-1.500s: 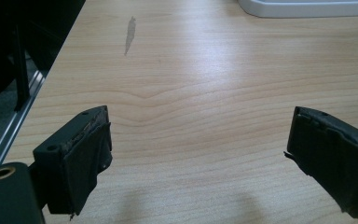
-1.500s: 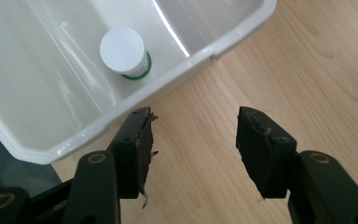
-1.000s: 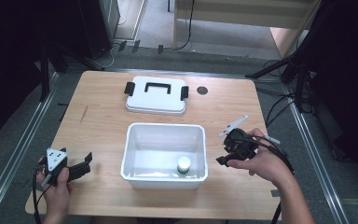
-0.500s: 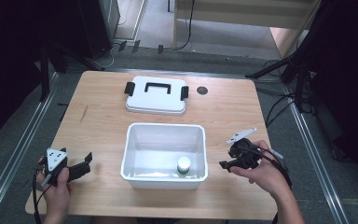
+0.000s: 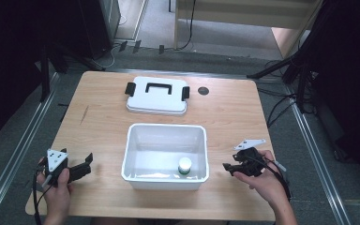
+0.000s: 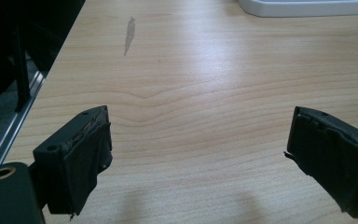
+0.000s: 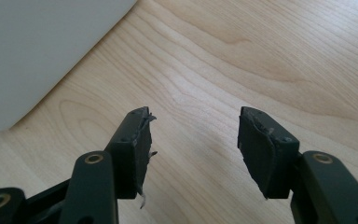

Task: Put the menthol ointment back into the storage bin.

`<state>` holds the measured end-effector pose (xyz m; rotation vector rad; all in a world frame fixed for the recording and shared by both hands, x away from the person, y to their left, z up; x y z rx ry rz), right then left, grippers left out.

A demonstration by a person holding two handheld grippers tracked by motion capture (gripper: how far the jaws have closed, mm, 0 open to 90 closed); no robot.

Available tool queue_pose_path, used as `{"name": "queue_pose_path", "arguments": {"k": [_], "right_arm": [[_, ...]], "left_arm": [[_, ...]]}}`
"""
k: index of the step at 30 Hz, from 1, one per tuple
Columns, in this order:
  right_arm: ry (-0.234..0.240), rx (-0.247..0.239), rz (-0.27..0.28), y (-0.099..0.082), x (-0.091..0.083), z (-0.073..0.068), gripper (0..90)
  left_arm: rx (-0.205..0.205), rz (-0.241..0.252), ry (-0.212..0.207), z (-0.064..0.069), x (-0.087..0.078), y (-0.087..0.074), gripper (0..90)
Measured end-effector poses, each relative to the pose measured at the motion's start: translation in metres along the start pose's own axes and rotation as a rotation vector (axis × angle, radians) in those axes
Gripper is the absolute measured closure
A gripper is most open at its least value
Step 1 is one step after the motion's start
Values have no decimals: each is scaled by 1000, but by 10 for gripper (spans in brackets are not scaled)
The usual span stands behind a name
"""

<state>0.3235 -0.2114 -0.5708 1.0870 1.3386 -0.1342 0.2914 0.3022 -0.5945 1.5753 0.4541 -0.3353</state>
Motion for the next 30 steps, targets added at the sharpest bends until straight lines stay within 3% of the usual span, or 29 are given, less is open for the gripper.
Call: {"name": "queue_pose_path", "arguments": {"k": [3, 7, 12, 15, 17, 21, 25, 30], "right_arm": [[13, 11, 59, -4, 4, 1, 455], [6, 17, 76, -9, 7, 3, 455], [15, 56, 174, -9, 8, 3, 445], [1, 57, 197, -10, 7, 4, 437], [-16, 57, 243, -10, 6, 6, 433], [-18, 75, 312, -12, 4, 8, 426], [-24, 93, 348, -16, 3, 11, 420], [-56, 123, 429, -22, 0, 17, 410]], "left_arm": [[2, 1, 0, 1, 0, 0, 73], [0, 1, -1, 0, 0, 0, 73], [1, -2, -2, 0, 0, 0, 73], [0, -1, -3, 0, 0, 0, 73], [-2, 0, -2, 0, 0, 0, 73], [-2, -2, -2, 0, 0, 0, 73], [-1, 0, 0, 0, 0, 0, 73], [4, 0, 2, 1, 0, 0, 73]]}}
Point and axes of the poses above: each handheld gripper's, and its own axes: x roughly forward along the jaws, y roughly out of its top, z roughly to its right, the point moved 9 cm from there along x, roughly forward along the jaws, and after that the axes turned 9 degrees about y, right-handed, at the moved point
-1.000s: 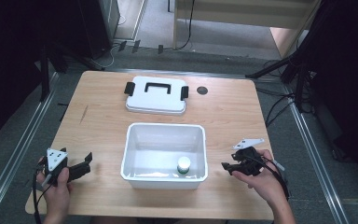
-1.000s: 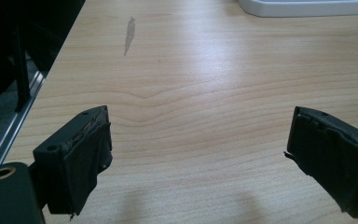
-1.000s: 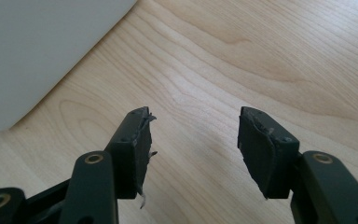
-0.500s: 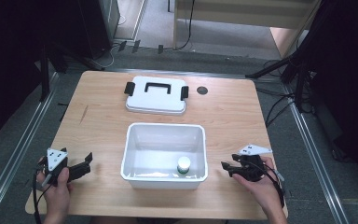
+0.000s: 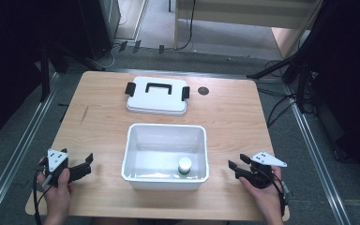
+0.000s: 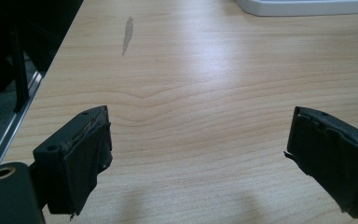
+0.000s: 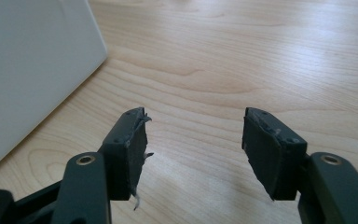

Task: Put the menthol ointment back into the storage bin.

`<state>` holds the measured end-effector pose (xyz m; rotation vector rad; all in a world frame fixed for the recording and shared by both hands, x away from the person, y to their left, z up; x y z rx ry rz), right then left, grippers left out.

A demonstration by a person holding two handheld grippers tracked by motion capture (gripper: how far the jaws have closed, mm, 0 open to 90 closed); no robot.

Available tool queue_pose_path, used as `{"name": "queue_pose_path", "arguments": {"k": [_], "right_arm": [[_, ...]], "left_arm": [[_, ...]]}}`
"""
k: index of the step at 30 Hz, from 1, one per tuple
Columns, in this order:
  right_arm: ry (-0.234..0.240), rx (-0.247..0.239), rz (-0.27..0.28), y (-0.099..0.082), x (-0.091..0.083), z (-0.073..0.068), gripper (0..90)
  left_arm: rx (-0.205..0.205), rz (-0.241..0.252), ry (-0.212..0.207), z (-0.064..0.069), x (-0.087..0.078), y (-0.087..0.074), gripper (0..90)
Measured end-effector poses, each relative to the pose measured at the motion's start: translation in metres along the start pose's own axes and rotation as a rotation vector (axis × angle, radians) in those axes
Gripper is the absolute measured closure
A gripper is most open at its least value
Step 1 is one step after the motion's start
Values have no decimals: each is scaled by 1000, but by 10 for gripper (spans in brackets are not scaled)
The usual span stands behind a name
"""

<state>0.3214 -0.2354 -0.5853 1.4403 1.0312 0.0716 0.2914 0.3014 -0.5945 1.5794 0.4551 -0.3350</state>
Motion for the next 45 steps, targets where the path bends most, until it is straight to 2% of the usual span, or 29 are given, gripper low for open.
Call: {"name": "queue_pose_path", "arguments": {"k": [4, 8, 14, 17, 19, 21, 24, 31, 45], "right_arm": [[-10, 9, 28, -2, -2, 3, 392], [-22, 39, 62, -10, -3, 9, 379], [-20, 64, 94, -9, -8, 14, 327], [-46, 104, 93, -10, -9, 17, 263], [-78, 91, 103, -10, -10, 17, 193], [-85, 77, 95, -11, -10, 16, 132], [-91, 58, 108, -10, -11, 15, 134], [-63, 88, 117, -10, -12, 16, 136], [-71, 98, 101, -11, -11, 17, 138]], "left_arm": [[4, 0, 1, 0, 0, 0, 73], [9, 2, 3, 0, 0, 0, 73], [18, 4, 5, 1, 0, 0, 73], [18, 5, 9, 1, 0, 0, 73], [20, 4, 11, 1, 0, 0, 73], [25, 2, 15, 1, 0, 0, 73], [29, 1, 18, 2, 0, 0, 73], [31, 5, 23, 2, 0, 0, 73], [31, 4, 20, 2, 0, 0, 73]]}}
Point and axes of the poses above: each handheld gripper's, and its own axes: x roughly forward along the jaws, y roughly out of its top, z roughly to its right, the point moved 9 cm from there along x, roughly forward along the jaws, and after that the axes turned 9 degrees about y, right-handed, at the moved point
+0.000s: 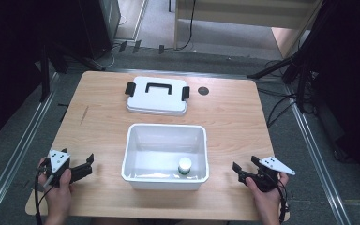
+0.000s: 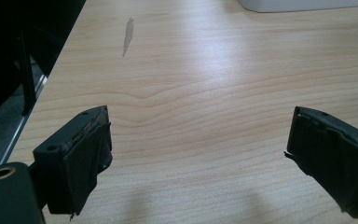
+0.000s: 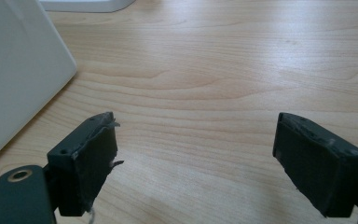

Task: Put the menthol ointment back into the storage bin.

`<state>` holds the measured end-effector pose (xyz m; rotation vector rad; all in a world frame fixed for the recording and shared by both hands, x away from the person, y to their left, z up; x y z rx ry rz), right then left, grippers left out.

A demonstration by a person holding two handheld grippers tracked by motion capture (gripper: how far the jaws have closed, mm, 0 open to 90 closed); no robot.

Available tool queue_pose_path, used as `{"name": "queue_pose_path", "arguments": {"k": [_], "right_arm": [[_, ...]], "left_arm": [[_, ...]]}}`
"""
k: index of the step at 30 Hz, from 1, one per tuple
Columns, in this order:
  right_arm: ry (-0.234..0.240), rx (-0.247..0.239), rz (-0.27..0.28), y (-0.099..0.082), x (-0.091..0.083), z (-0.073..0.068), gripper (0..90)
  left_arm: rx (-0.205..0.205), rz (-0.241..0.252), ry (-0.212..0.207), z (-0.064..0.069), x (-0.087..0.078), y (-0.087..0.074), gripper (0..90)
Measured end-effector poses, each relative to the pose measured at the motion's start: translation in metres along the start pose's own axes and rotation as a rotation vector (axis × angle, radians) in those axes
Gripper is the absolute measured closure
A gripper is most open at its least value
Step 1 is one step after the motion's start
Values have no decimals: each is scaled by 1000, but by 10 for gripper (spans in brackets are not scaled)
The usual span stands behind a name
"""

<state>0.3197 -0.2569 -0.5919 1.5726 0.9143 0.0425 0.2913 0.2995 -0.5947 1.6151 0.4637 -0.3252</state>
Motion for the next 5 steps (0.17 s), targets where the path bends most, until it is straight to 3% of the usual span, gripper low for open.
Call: {"name": "queue_pose_path", "arguments": {"k": [5], "right_arm": [[2, 3, 2, 0, 0, 0, 138]], "left_arm": [[-1, 0, 0, 0, 0, 0, 73]]}}
Point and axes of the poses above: each handheld gripper's, and its own axes: x roughly forward along the jaws, y roughly out of its top, z roughly to its right, the point moved 9 cm from there along x, roughly forward along the jaws, and after that the axes turned 9 degrees about y, right-handed, at the moved point
